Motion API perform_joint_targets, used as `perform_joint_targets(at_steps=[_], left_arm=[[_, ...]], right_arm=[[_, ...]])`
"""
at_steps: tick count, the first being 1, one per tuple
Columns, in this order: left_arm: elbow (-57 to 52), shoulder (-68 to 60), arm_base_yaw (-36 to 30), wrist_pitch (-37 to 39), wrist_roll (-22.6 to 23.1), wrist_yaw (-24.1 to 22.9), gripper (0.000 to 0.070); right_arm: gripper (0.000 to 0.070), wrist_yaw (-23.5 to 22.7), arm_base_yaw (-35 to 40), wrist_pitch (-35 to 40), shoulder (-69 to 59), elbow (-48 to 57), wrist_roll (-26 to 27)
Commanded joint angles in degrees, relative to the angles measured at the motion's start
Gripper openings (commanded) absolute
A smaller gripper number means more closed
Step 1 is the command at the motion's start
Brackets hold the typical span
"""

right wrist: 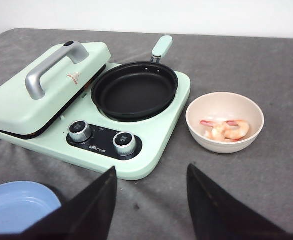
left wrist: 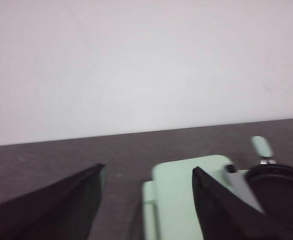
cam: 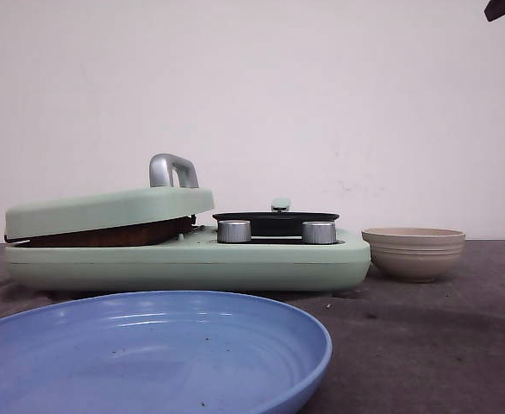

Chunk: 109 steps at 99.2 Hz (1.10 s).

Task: Make breakfast with bread and shrimp
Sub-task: 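Release the handle and raise the left gripper away from the press, then move the right gripper down to the rim of the cream shrimp bowl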

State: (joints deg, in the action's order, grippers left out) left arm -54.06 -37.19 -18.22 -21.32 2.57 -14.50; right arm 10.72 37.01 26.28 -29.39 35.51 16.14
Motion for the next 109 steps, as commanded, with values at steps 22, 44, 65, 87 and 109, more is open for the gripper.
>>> perform_joint_targets(at_steps=[22,44,65,87,109], left_arm=[[-1.1,4.3,-0.1,-4.6,3.8,-1.2,0.0314],[-0.8,6.8,-0.1,-8.9,4.3,-3.1,0.0313],[-0.8,7.7,-0.1,-9.1,4.5,-3.0,0.0313],[-0.8,7.7,-0.1,-9.1,4.5,-3.0,0.0313],[-0.8,7.7,-0.1,-9.1,4.4,-1.9,0.0313]], right_arm=[[0.0267,-2.3,-3.6,0.1,-7.1,5.5,4.6],[0.0288,-7.8,-11.4,2.6,-17.0,13.1,3.8],[0.0373,-14.3,-21.6,4.0,-28.7,20.3,2.5],[0.0389,-22.1,-31.1,3.7,-41.2,25.7,2.5],[0.0389,-25.5,-36.1,3.1,-53.0,29.2,2.8]])
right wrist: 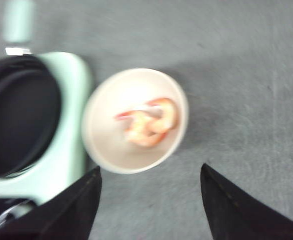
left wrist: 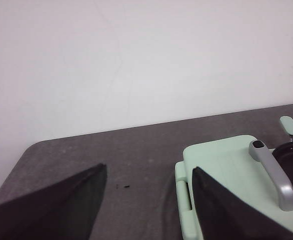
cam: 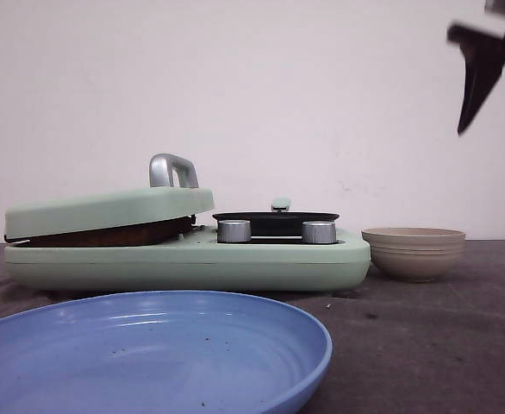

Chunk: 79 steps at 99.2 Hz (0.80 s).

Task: Make breakfast with bread and shrimp
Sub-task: 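Move the right gripper down to the rim of the cream shrimp bowl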

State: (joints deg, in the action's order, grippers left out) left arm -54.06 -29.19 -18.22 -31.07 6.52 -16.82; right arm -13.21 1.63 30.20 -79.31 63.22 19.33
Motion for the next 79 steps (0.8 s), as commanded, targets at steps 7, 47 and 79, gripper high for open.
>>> perform_joint_targets(at_steps=[7,47,79], left_arm=[[-0.8,-0.3,-0.1,0.6,0.2,1.0,0.0313],[-0.8,-0.3,-0.1,0.6,-0.1,2.1,0.0313],[-0.8,-0.3,-0.1,0.1,-0.1,2.1,0.0313]], right_arm=[[0.0389,-3.5,-1.5,-2.0,-6.2,1.7,0.3],[0.0389,-6.3,-1.9,-8.7,-18.8,1.7,2.2],[0.0389,-9.3,-1.7,-11.1,-23.5,1.8,2.8]])
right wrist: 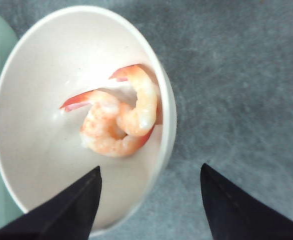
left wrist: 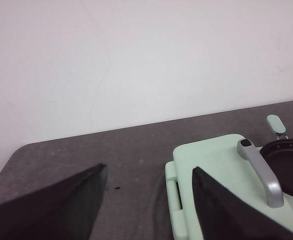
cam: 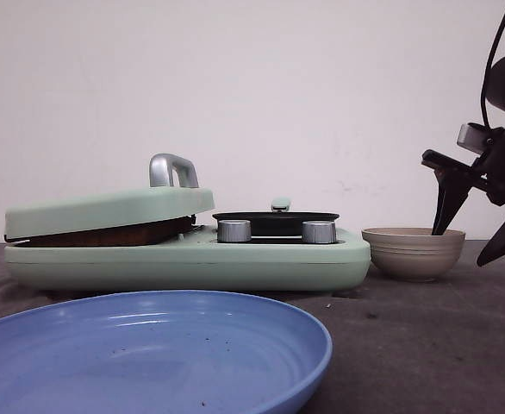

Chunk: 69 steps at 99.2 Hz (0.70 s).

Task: Make breakfast with bread and shrimp
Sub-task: 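Move the right gripper down to the rim of the cream shrimp bowl, then grasp the bowl rim with the right gripper and lift it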

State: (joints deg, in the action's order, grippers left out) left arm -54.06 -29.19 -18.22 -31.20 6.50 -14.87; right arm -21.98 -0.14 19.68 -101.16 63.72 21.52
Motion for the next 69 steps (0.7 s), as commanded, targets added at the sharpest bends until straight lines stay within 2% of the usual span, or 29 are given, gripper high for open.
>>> perform_joint_targets(at_steps=[1,42,43,69], left_arm=[[-0.8,-0.3,-0.1,0.2,-0.1,0.1,0.0313],[-0.8,-0.3,-0.1,-0.7,-0.1,0.1,0.0313],[-0.8,-0.3,-0.1,-0.6,-0.1,0.1,0.0313],[-0.8,-0.3,-0.1,-0.6,-0.1,0.1,0.0313]], right_arm=[[0.0389,-0.5,0.2,-0.7,-1.8,1.3,0.6],[0.0389,-0.9,2.0,-3.6,-3.8,1.3,2.1],[0.0003,-4.5,2.5,-3.9,-5.9,1.6,2.7],[0.0004,-8.0,2.1,-2.6,-5.4,7.1,3.6]])
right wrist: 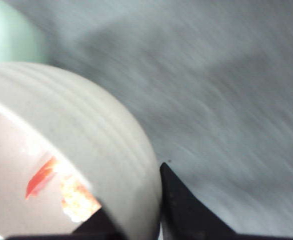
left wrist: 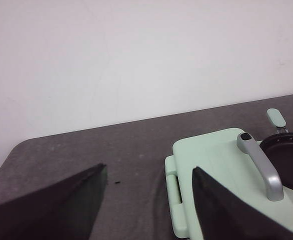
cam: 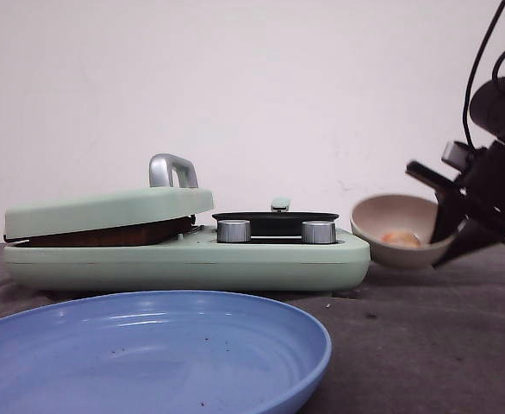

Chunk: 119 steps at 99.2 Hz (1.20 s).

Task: Make breakfast with bread and shrimp
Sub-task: 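Grasp the bowl rim with the right gripper and lift it, then tilt the bowl over the black frying pan to pour the shrimp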

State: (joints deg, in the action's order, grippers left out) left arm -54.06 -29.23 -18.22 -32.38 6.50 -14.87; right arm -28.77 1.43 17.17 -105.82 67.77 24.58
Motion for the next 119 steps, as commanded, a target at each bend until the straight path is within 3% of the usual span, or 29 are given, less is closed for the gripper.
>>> perform_joint_targets(at_steps=[1,32,54,70,103,119], left_arm=[[-0.8,-0.3,-0.1,0.6,-0.1,0.1,0.0313],[-0.8,-0.3,-0.1,0.6,-0.1,0.1,0.0313],[-0.8,-0.3,-0.1,0.5,-0.1,0.1,0.0313],[-0.8,-0.3,-0.1,0.1,-0.1,0.1,0.0313],[-0.8,-0.3,-0.1,-1.2,-0.1,0.1,0.0313],[-0.8,-0.3,-0.1,-1.2,-0.1,0.1,0.0313]], right_arm=[[0.0003,-1.3,0.6,0.1,-0.7,3.4,0.5],[0.0003,-3.3,3.1,2.8,-0.5,15.6,0.5],[0.0004,1.1,9.0,-5.0,-0.5,18.1,-1.5],[0.0003,12.0,14.3,-10.6,-0.5,18.1,-8.0],[0.0003,44.0,25.7,-17.7,-1.3,18.1,-35.3],[0.0004,49.5,28.3,-21.1,-2.8,18.1,-44.8]])
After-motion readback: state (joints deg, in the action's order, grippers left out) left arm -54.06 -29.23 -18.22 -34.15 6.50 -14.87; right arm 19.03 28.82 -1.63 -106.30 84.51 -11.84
